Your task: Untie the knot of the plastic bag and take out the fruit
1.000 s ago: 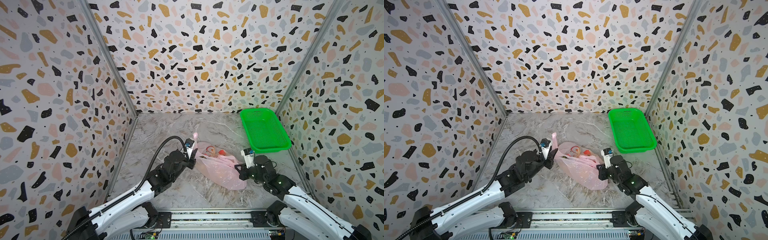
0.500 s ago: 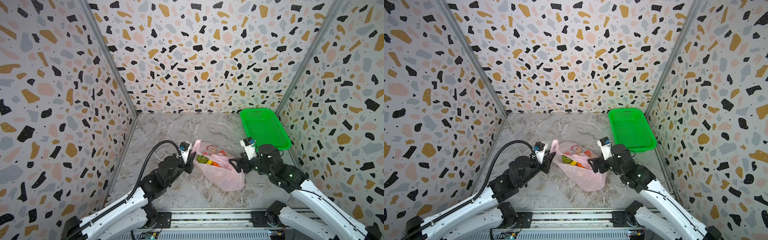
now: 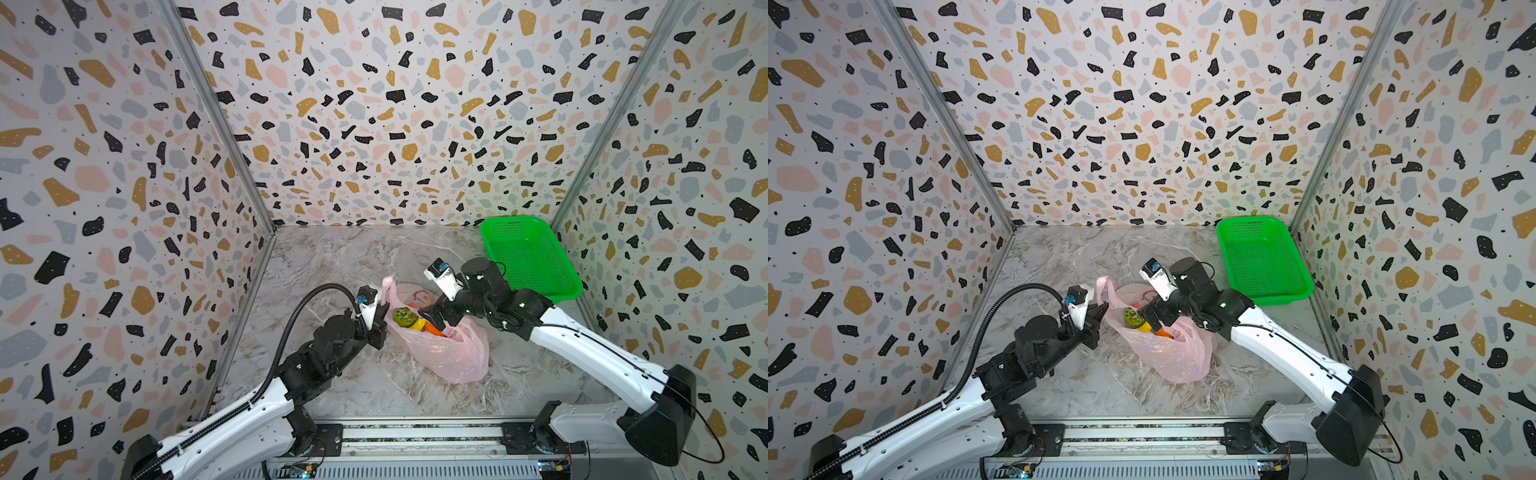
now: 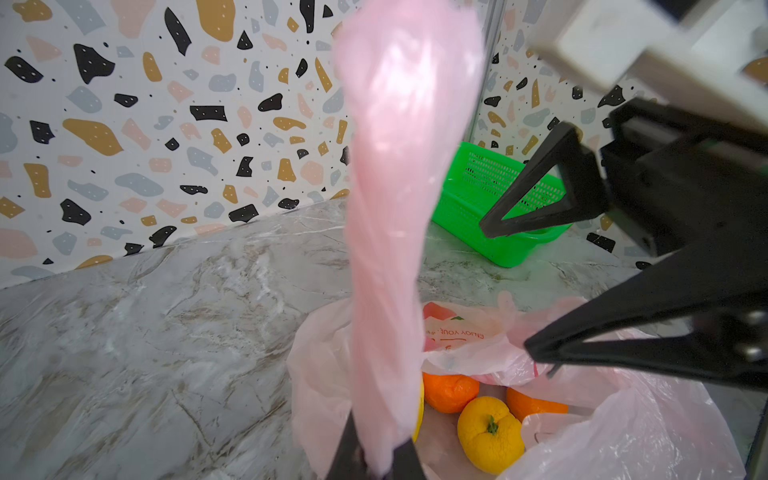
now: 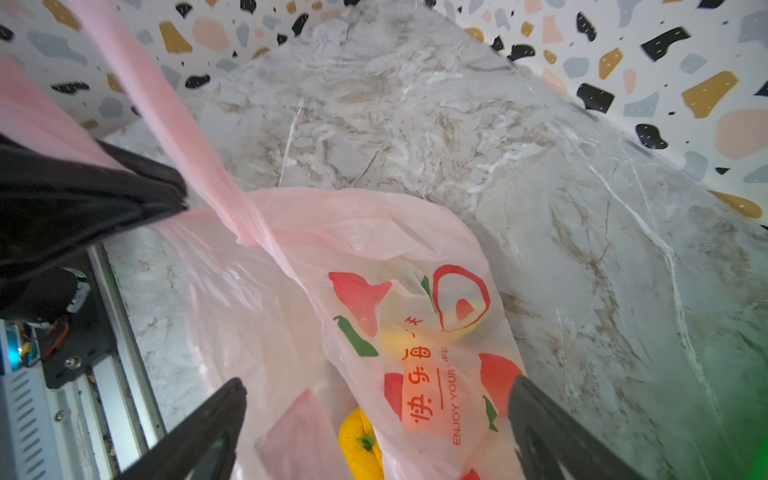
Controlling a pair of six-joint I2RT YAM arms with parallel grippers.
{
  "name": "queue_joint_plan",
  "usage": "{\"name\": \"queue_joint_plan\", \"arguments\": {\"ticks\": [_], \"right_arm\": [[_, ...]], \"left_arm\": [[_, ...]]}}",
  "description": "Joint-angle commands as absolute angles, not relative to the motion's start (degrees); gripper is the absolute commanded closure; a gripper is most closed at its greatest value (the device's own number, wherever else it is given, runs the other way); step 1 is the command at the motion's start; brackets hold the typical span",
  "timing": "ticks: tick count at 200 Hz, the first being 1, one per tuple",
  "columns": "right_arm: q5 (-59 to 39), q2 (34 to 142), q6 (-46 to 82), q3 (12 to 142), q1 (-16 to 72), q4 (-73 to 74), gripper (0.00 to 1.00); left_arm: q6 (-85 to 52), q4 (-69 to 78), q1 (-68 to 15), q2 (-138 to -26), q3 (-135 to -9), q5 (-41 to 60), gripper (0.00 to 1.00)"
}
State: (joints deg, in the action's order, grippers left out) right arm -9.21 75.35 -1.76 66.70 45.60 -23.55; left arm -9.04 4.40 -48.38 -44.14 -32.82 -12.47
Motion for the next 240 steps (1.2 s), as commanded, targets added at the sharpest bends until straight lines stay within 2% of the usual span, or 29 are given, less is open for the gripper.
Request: {"name": "queue_joint_plan", "arguments": {"ticks": [1,59,96,130,185,199,208,219,240], "right_arm": [[-7.24,76.59,-4.92,67.99,46.32,-19.74,0.01],[-6.35,83.05,-6.80,67.62,46.33,-15.72,0.01],[8.09,86.18,-3.30,66.25,43.87,-10.67,0.02],[11.83,86.42,-0.07,67.94,38.06,-7.30,0.03],[13.03,90.18,-1.74,72.42,37.17,-8.17,0.03],[11.47,89.91,-1.23,72.38,37.60,-8.50,0.03],[11.25,89.84,-1.12,72.33,38.17,-8.68,0.03],[11.25,89.98,-1.14,72.27,38.95,-8.95,0.03],[10.57,89.65,-0.70,72.05,39.69,-9.00,0.03]], "left_arm": [[-8.89,7.73,-48.70,-41.88,-32.43,-12.30,0.95],[-9.16,8.28,-48.77,-41.39,-32.17,-11.26,0.97],[-9.55,8.09,-48.85,-41.13,-31.31,-11.21,0.98],[-10.40,7.00,-48.83,-41.56,-30.83,-11.64,1.00],[-11.38,2.99,-48.86,-44.86,-32.08,-16.70,1.00],[-11.74,1.91,-48.87,-44.85,-33.16,-17.22,0.79],[-11.69,1.51,-48.87,-44.34,-33.88,-17.23,0.58],[-10.97,1.21,-48.86,-43.53,-34.57,-16.66,0.38],[-7.66,-1.55,-48.84,-42.60,-36.30,-16.50,0.24]]}}
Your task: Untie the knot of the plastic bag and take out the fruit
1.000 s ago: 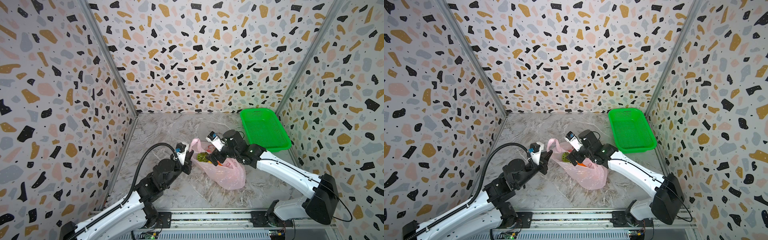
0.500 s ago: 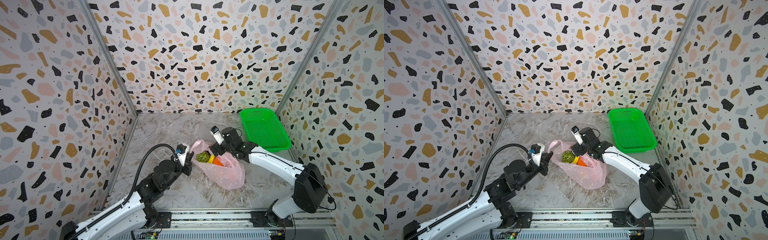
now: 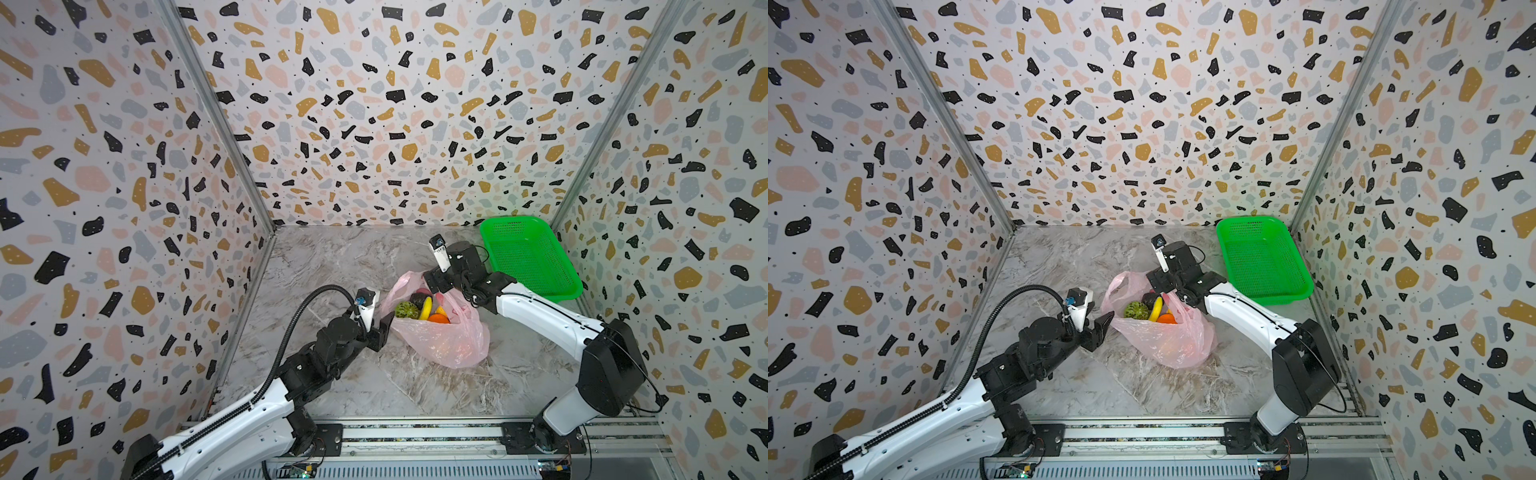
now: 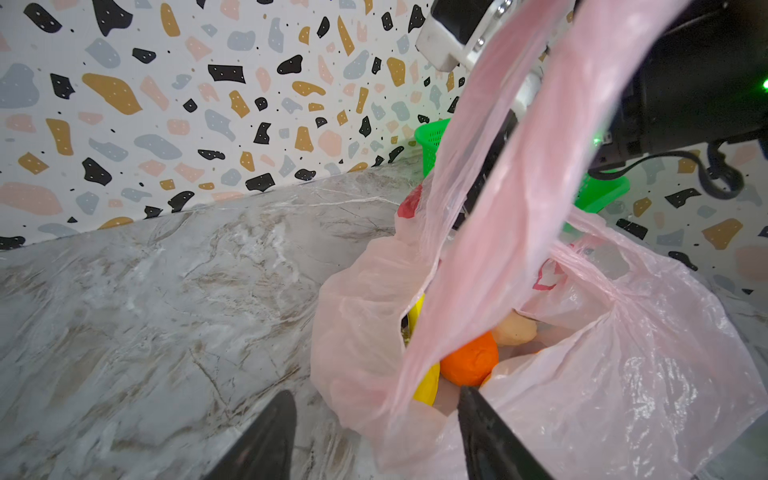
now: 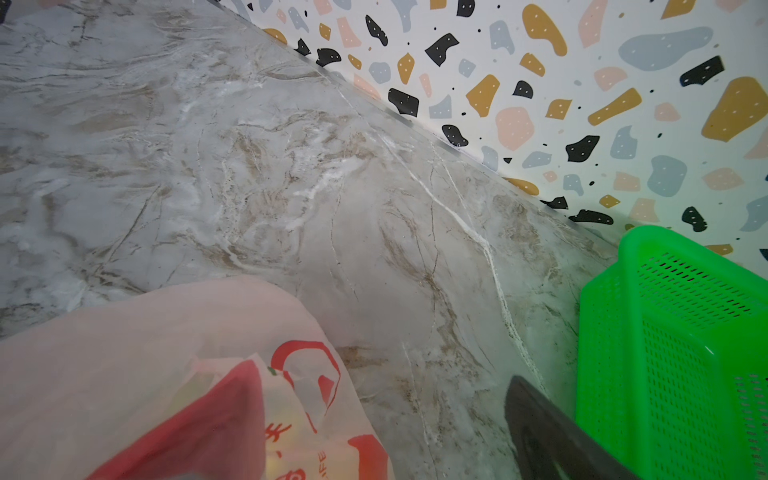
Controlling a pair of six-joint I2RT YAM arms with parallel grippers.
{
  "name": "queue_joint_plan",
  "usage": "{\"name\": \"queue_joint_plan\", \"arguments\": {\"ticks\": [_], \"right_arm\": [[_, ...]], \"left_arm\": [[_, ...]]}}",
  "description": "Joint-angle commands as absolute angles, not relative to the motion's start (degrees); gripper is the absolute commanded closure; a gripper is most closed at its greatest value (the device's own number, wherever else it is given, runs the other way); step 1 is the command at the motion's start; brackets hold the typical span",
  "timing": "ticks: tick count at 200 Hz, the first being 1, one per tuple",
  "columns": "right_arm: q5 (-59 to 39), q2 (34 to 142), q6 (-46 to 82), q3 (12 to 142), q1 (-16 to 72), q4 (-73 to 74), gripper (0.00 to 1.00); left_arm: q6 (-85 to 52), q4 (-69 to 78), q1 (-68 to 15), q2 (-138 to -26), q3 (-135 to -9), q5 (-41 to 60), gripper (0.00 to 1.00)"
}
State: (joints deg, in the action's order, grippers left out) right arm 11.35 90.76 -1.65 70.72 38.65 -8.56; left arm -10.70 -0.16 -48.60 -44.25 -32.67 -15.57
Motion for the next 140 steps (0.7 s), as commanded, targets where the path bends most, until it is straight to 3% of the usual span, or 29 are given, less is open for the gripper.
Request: {"name": "queue_joint_plan", "arguments": {"ticks": [1,54,83,140], "right_arm": [[10.56,89.60,-0.66,72.06,39.71,-9.03,0.03],[9.16,87.96,-0.47,69.87,39.90,-8.61,0.03],[8.35,88.21,0.18,69.48,39.91,-8.46,0.02],[7.87,88.40,0.50,69.54,39.90,-8.56,0.02]], "left_arm": [[-7.57,-1.66,-48.85,-42.53,-36.30,-16.51,0.23],[-3.98,-4.76,-48.85,-40.14,-43.50,-16.27,0.13],[-0.95,-7.98,-48.94,-45.66,-48.67,-6.60,0.13],[2.73,-7.83,-49.55,-48.75,-49.48,6.50,0.23]]}}
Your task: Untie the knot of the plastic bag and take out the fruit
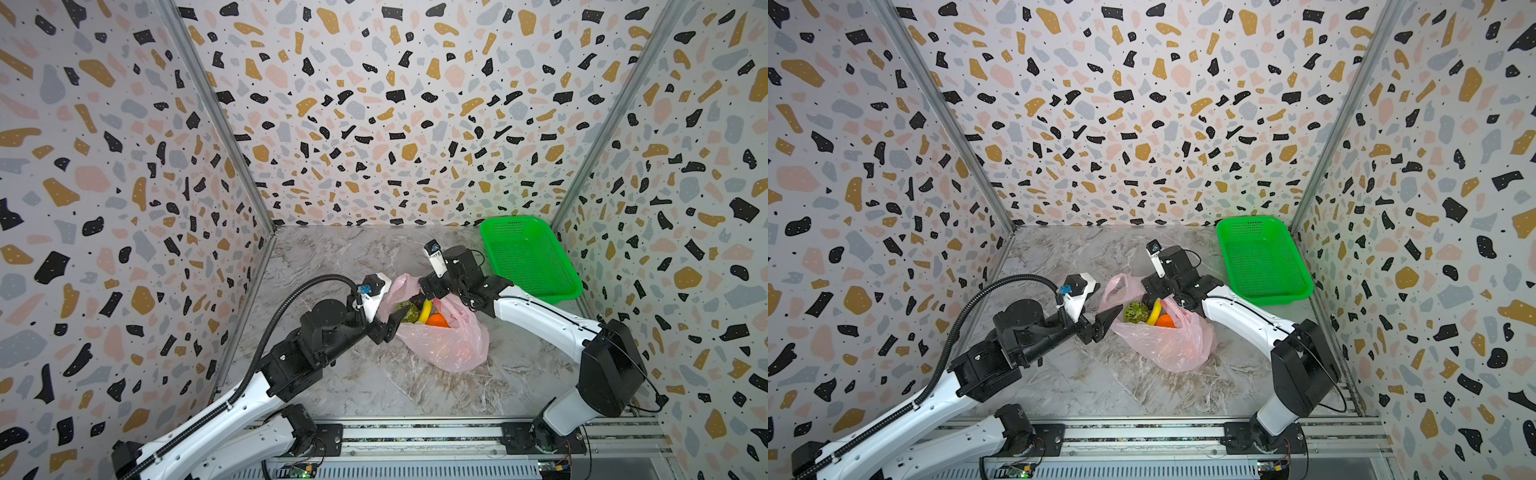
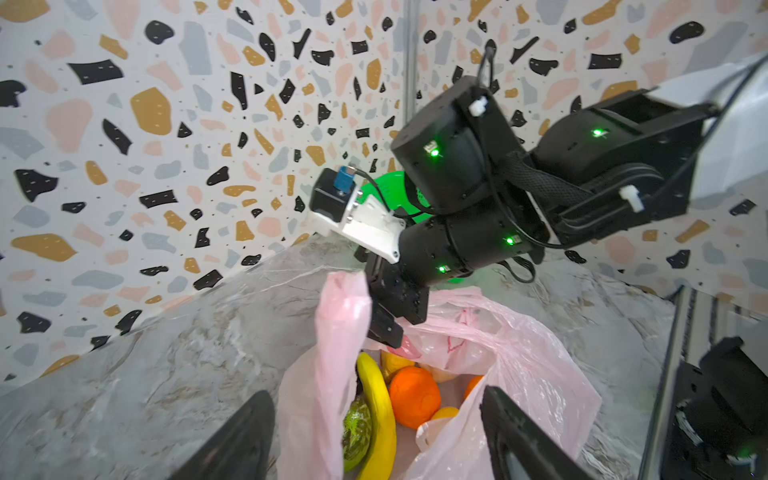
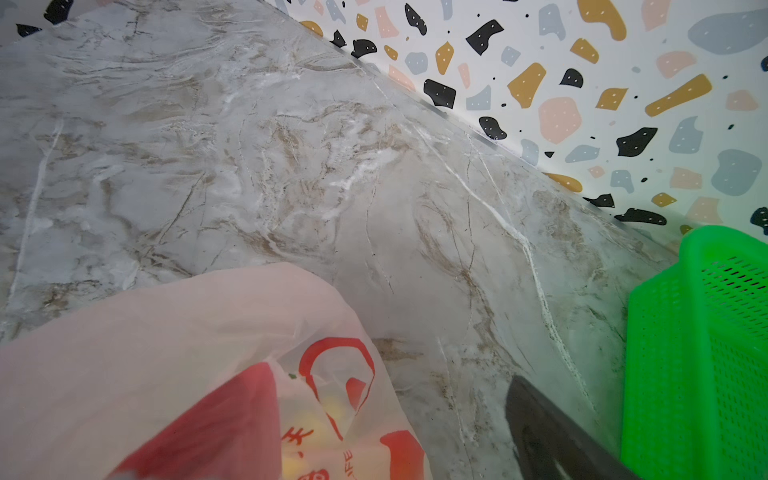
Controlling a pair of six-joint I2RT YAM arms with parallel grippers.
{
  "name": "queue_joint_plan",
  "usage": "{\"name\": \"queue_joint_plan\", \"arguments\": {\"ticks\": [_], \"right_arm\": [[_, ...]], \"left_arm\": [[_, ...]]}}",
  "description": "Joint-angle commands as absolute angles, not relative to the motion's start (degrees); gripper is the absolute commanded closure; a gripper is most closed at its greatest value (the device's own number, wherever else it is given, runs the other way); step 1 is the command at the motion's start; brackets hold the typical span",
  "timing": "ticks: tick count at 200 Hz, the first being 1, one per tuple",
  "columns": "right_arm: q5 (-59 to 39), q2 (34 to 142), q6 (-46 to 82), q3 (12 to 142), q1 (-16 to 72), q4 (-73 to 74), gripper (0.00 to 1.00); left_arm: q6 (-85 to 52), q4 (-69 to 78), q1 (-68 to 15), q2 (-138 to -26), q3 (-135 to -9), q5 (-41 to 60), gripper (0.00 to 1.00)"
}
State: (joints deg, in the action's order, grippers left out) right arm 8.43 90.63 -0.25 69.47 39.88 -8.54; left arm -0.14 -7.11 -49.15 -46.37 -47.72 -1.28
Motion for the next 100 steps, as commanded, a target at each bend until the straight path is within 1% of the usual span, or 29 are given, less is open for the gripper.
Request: {"name": "queue_joint_plan", "arguments": {"ticks": [1,13,22,45,78,87,100], "right_arm": [[7.84,88.36,0.51,69.58,39.90,-8.59,0.02],[7.52,88.20,0.55,69.53,39.93,-8.58,0.02],[7.35,87.96,0.75,69.48,39.91,-8.58,0.02],[6.88,87.17,1.19,69.03,39.96,-8.64,0.02],[6.46,85.97,1.42,68.23,39.91,-8.71,0.01],[6.44,85.66,1.47,67.99,39.92,-8.69,0.01],[6.05,85.35,1.58,67.73,39.96,-8.56,0.01]], "left_arm": [[2.73,-7.83,-49.56,-48.94,-49.53,6.64,0.23],[2.88,-8.66,-49.80,-51.76,-50.37,6.59,0.23],[3.35,-9.48,-49.98,-54.01,-50.91,4.56,0.22],[4.34,-8.11,-50.61,-57.60,-50.52,-6.87,0.20],[4.57,-6.75,-50.62,-61.51,-50.23,-23.55,0.14],[4.82,-6.64,-50.54,-62.25,-50.19,-26.32,0.12],[4.86,-5.64,-49.95,-62.87,-49.61,-26.90,0.11]]}}
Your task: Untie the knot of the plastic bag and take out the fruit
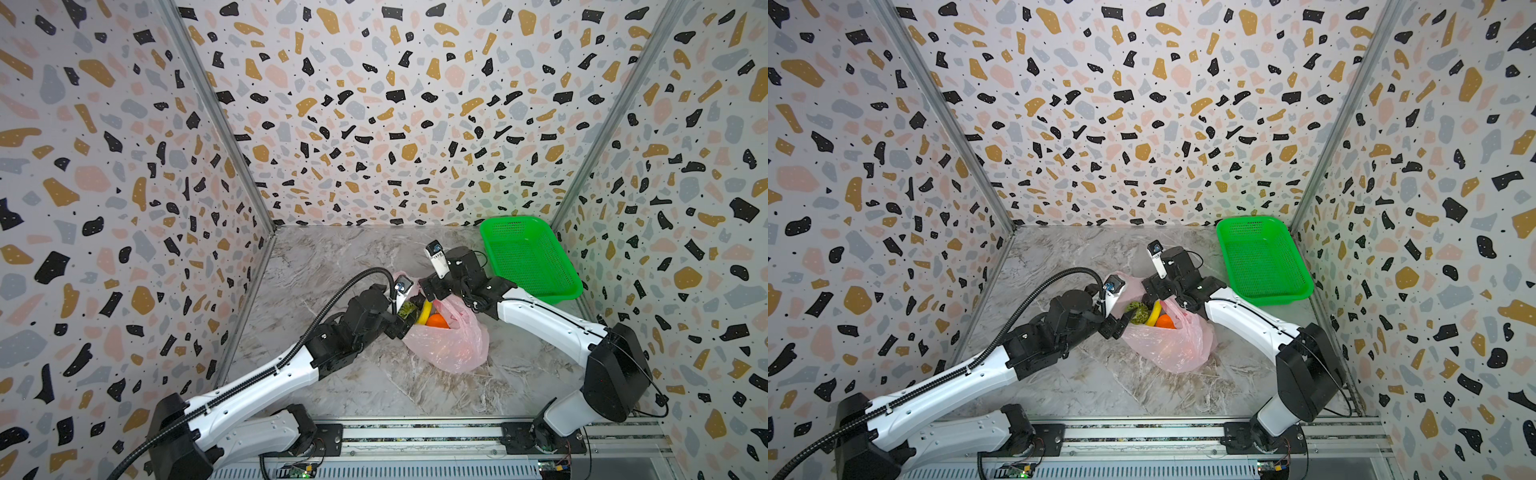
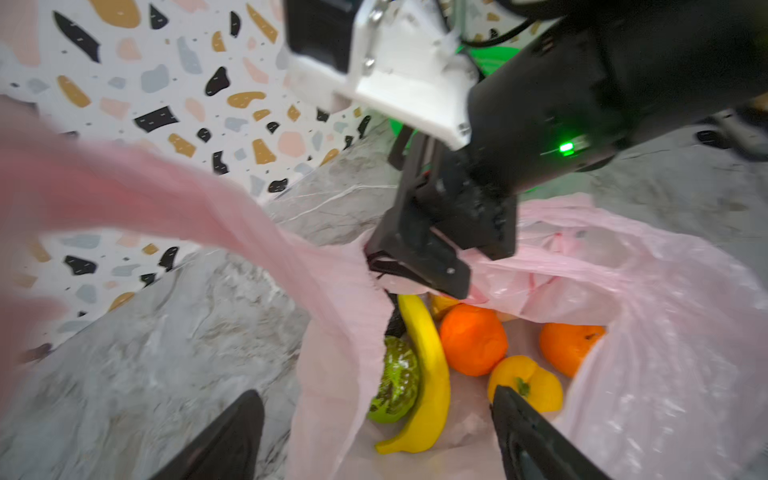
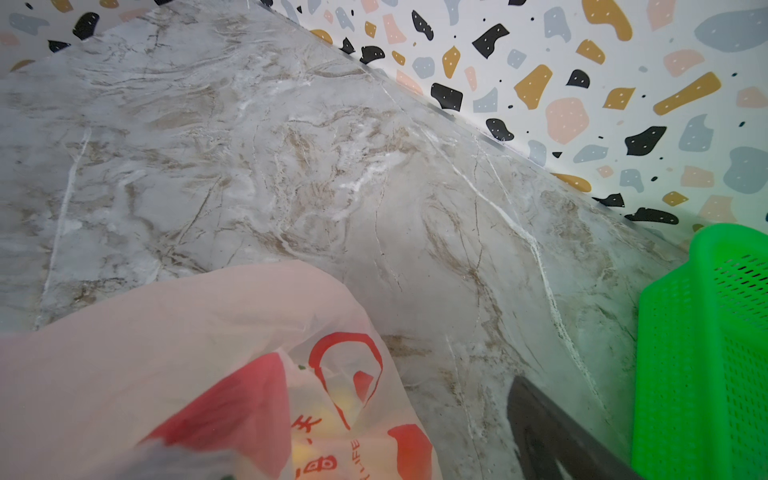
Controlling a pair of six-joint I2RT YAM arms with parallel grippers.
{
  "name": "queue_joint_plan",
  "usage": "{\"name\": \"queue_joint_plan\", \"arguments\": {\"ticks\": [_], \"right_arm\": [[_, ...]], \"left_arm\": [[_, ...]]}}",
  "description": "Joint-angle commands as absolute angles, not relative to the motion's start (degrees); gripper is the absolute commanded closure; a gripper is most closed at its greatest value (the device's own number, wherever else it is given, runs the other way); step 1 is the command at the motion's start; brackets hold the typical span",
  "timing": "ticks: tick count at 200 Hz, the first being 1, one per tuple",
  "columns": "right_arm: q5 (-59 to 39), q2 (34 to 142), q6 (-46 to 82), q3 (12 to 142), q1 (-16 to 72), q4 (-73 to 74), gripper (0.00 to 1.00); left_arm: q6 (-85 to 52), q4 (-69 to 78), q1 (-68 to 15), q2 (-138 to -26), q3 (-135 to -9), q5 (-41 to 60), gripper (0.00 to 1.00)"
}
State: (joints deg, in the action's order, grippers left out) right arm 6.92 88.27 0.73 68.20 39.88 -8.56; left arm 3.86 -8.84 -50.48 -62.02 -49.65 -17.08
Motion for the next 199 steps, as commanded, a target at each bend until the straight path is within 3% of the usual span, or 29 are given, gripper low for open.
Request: {"name": "queue_joint_plan", "arguments": {"ticks": [1,35,86,118,127,151,178,188,199], "right_arm": [[6.01,85.30,1.58,67.66,39.97,-8.54,0.01],[4.84,84.05,1.76,66.65,39.99,-7.66,0.01],[4.65,82.11,1.67,64.88,40.00,-7.39,0.01],[4.35,81.49,1.76,64.44,39.99,-7.10,0.00],[4.34,81.24,1.84,64.19,40.12,-7.03,0.00],[4.49,80.88,2.11,63.65,40.21,-7.42,0.00],[4.48,79.79,2.41,63.61,40.26,-10.50,0.01],[4.09,79.06,2.54,63.86,40.27,-12.22,0.01],[3.80,78.06,2.92,64.51,40.27,-14.63,0.01]], "left_arm": [[4.80,-5.54,-49.89,-62.90,-49.54,-26.99,0.11],[2.23,-3.59,-46.22,-65.91,-48.79,-26.08,0.09],[6.24,-0.28,-42.19,-68.77,-48.05,-2.05,0.10],[6.20,-0.02,-42.05,-71.23,-48.67,5.75,0.14],[5.75,0.01,-42.08,-72.12,-49.13,4.64,0.20],[4.55,-0.78,-41.85,-73.55,-50.53,0.50,0.48],[2.11,0.80,-41.92,-71.19,-49.68,-2.69,0.90],[1.27,0.62,-41.91,-70.52,-49.59,-2.76,1.00],[0.70,0.10,-41.91,-69.86,-49.28,-2.64,1.00]]}}
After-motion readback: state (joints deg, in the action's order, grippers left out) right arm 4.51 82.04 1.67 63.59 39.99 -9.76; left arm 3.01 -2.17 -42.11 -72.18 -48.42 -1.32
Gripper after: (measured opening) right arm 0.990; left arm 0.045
